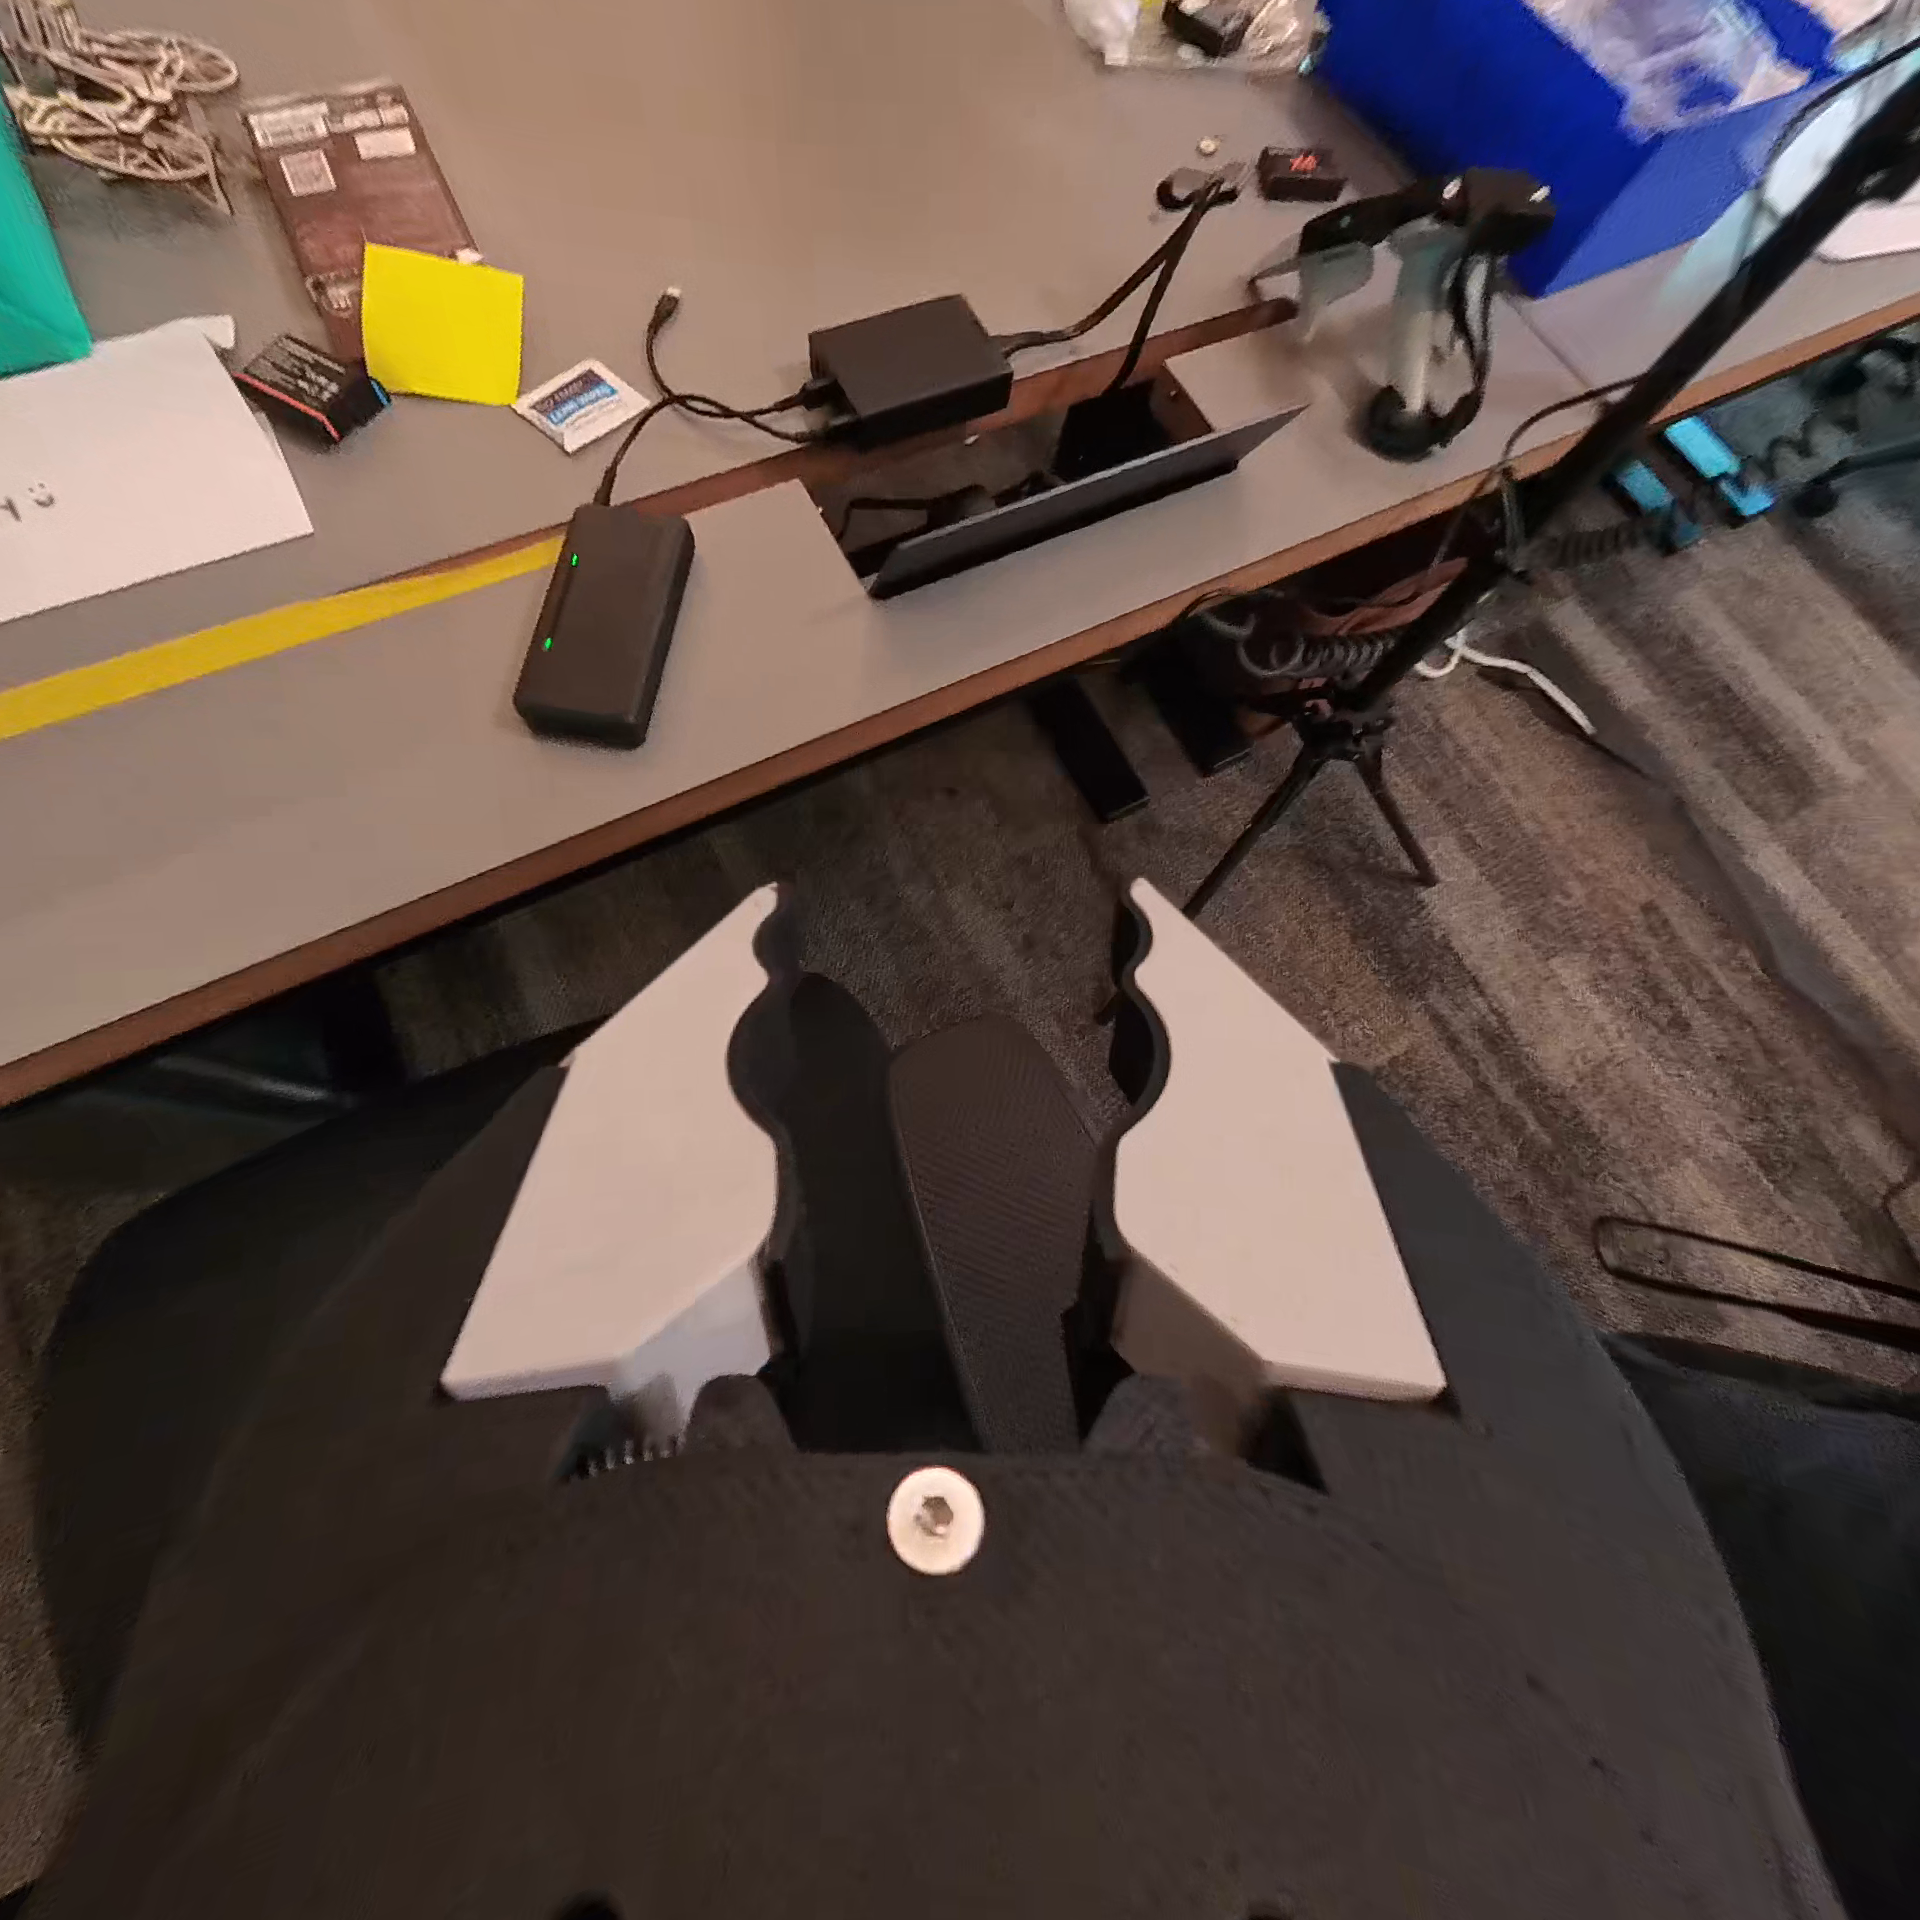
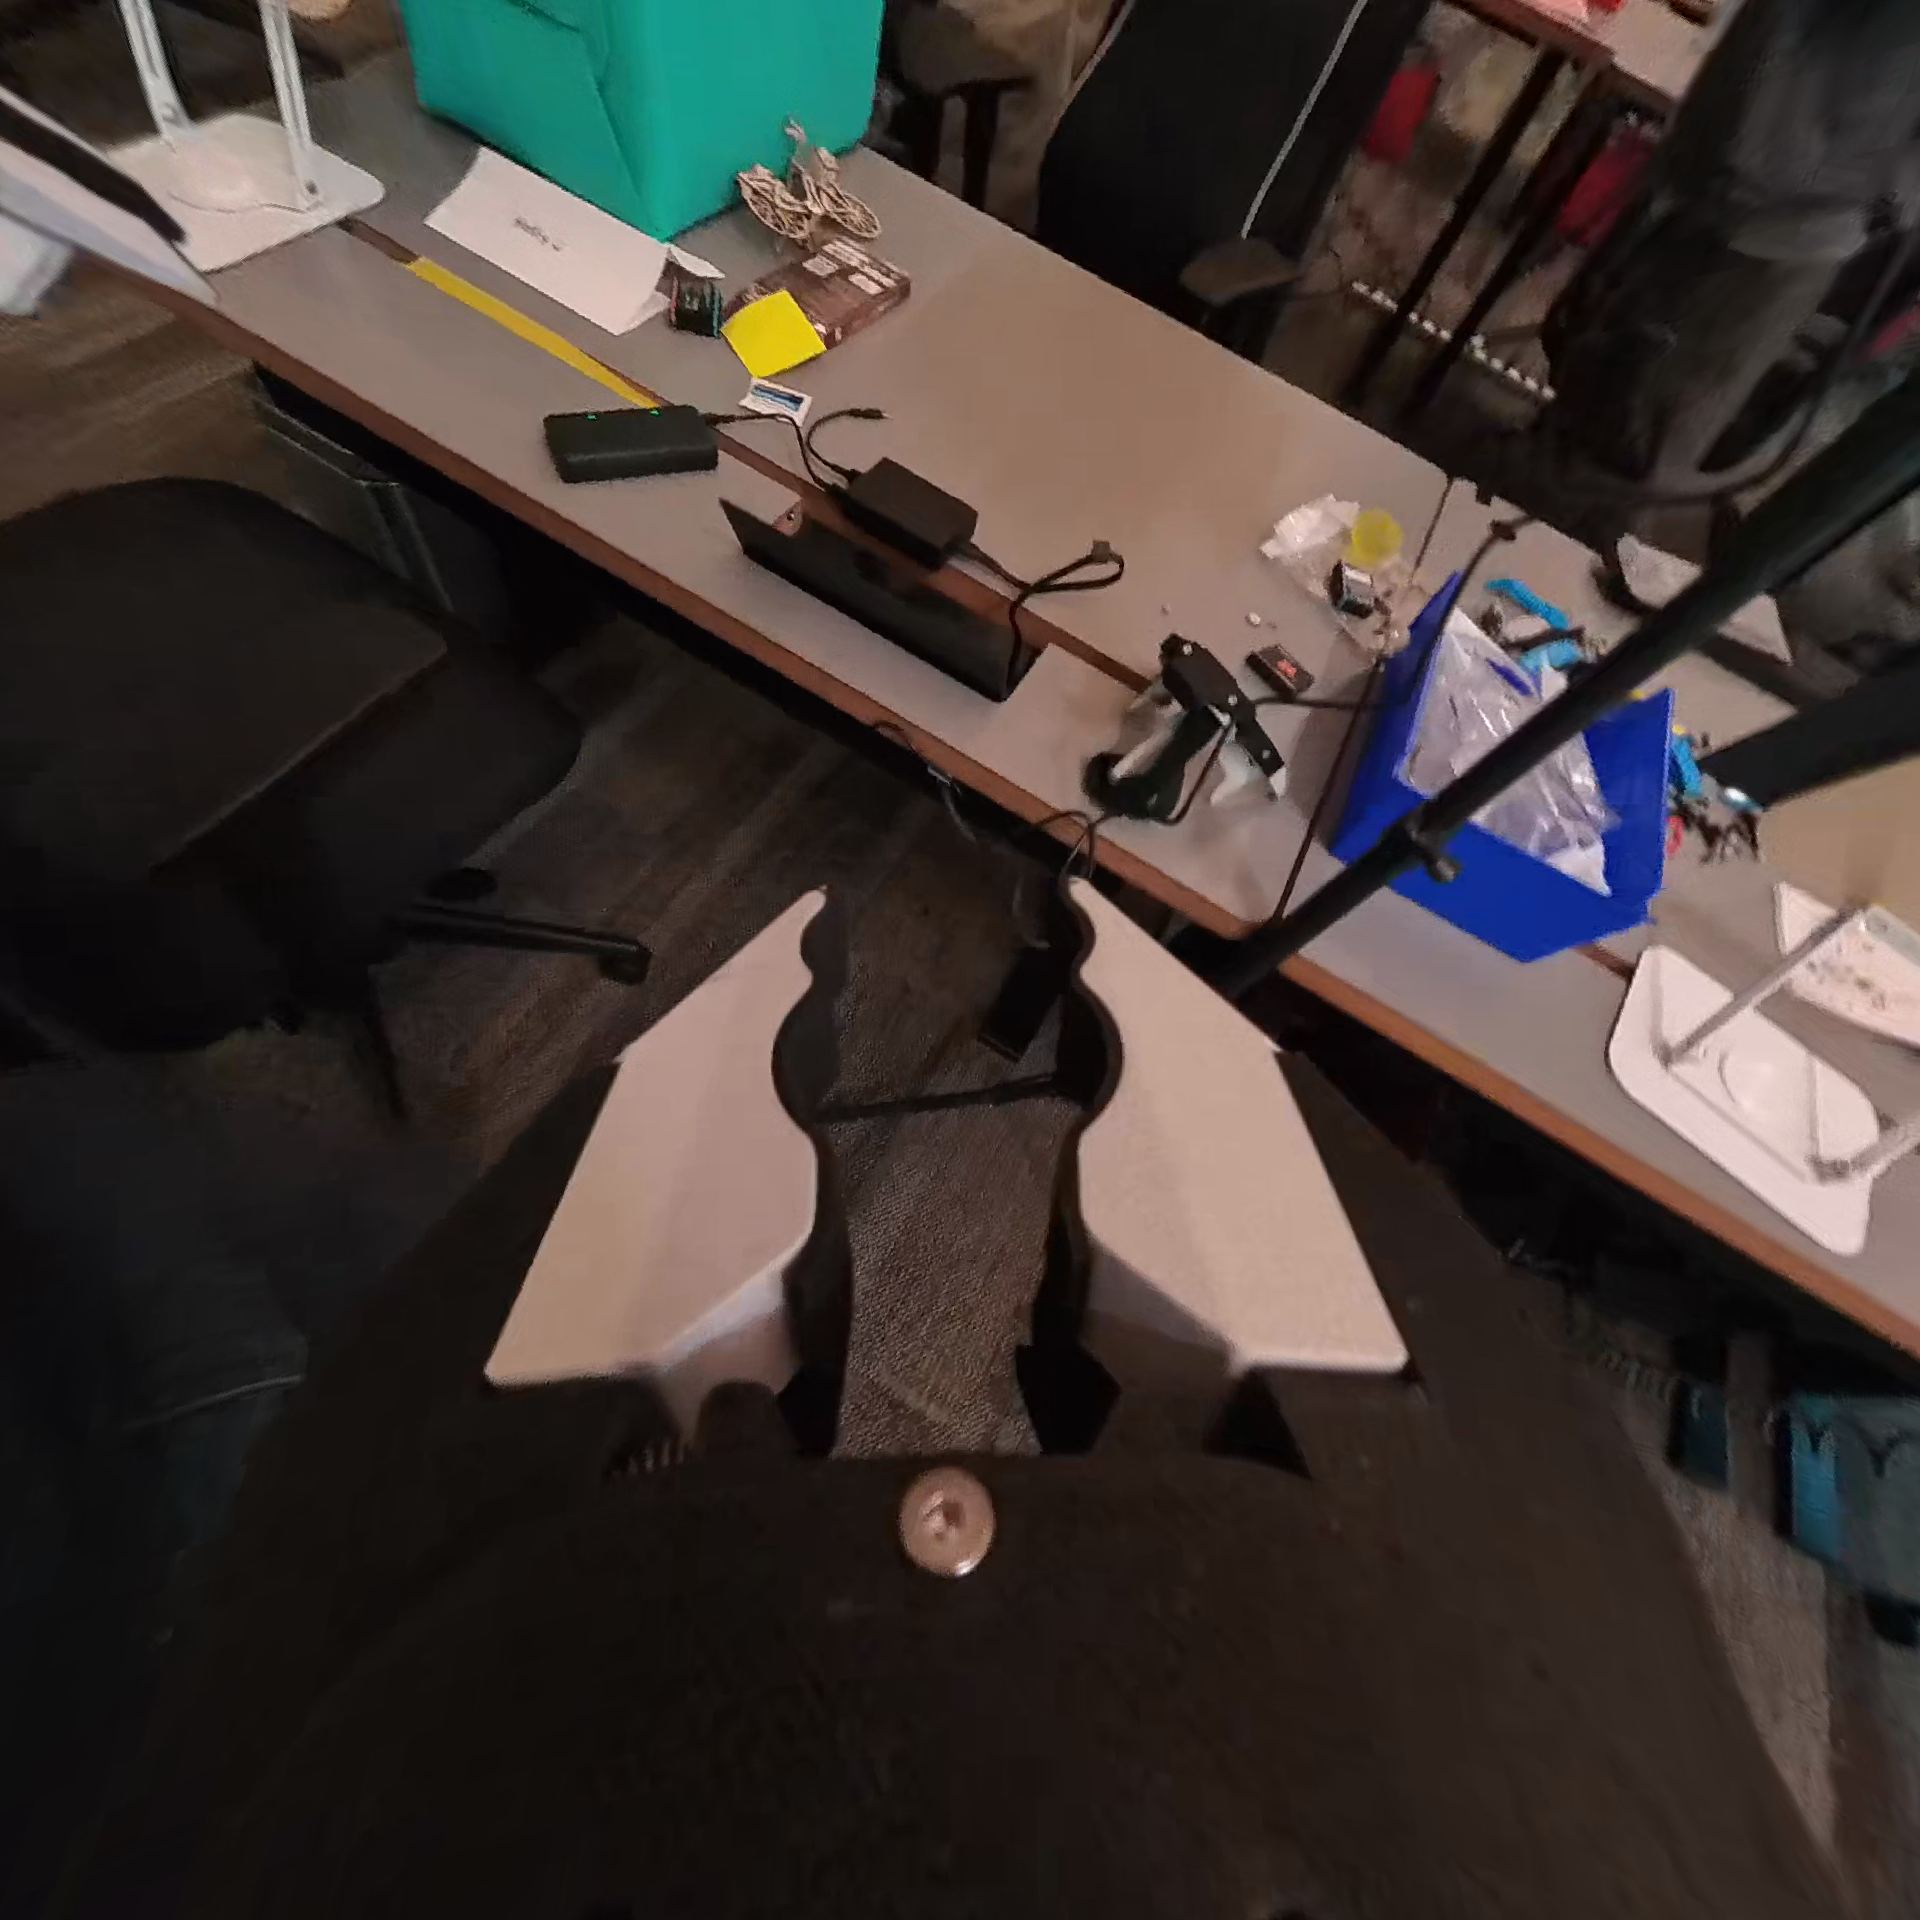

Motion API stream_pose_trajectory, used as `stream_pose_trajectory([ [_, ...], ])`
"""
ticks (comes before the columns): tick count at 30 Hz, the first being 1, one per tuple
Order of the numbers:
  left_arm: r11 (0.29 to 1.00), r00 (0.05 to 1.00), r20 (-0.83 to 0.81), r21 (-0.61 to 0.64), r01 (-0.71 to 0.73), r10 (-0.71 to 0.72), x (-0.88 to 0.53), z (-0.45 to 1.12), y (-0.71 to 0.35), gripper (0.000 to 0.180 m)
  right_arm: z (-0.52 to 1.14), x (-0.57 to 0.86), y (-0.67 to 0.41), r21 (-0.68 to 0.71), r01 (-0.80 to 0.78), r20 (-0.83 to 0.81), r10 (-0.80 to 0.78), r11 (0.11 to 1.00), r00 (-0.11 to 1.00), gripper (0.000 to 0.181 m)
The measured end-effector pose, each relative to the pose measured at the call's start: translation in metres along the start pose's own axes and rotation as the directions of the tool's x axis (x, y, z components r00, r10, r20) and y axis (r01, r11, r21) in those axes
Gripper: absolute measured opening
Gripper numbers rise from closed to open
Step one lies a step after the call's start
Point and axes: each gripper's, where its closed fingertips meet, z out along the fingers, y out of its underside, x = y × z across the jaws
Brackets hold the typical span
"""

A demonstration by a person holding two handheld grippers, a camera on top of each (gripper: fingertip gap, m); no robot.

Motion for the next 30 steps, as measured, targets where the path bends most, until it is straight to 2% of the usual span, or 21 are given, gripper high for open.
stream_pose_trajectory([
  [6, 0.998, 0.997, 0.071, -0.056, 0.041, -0.037, -0.011, 0.065, -0.004, 0.064, 0.087, 0.002, -0.031, 0.039, 0.100, 0.196, -0.105, 0.994, 0.975, 0.038],
  [13, 0.993, 0.993, 0.114, -0.114, 0.023, -0.010, -0.107, 0.173, -0.024, 0.068, 0.206, -0.012, -0.075, 0.054, 0.191, 0.241, -0.198, 0.980, 0.950, 0.039],
  [15, 0.988, 0.995, 0.096, -0.155, 0.005, 0.010, -0.138, 0.209, -0.026, 0.068, 0.235, -0.018, -0.081, 0.018, 0.190, 0.249, -0.189, 0.982, 0.950, 0.038],
  [17, 0.981, 0.999, 0.033, -0.192, -0.036, 0.043, -0.155, 0.238, -0.025, 0.059, 0.261, -0.029, -0.084, -0.025, 0.163, 0.289, -0.149, 0.986, 0.946, 0.038],
  [20, 0.957, 0.995, -0.019, -0.273, -0.096, 0.094, -0.173, 0.267, -0.019, 0.072, 0.295, -0.042, -0.085, -0.089, 0.139, 0.339, -0.101, 0.986, 0.935, 0.038],
  [23, 0.932, 0.992, -0.070, -0.340, -0.124, 0.106, -0.179, 0.286, -0.012, 0.078, 0.326, -0.048, -0.093, -0.111, 0.117, 0.365, -0.069, 0.987, 0.928, 0.038],
  [27, 0.898, 0.988, -0.127, -0.420, -0.129, 0.083, -0.176, 0.301, 0.001, 0.074, 0.367, -0.050, -0.101, -0.121, 0.140, 0.412, -0.079, 0.983, 0.908, 0.039],
  [30, 0.843, 0.991, -0.108, -0.523, -0.127, 0.082, -0.179, 0.304, 0.021, 0.072, 0.394, -0.054, -0.109, -0.112, 0.176, 0.445, -0.109, 0.978, 0.889, 0.039],
])
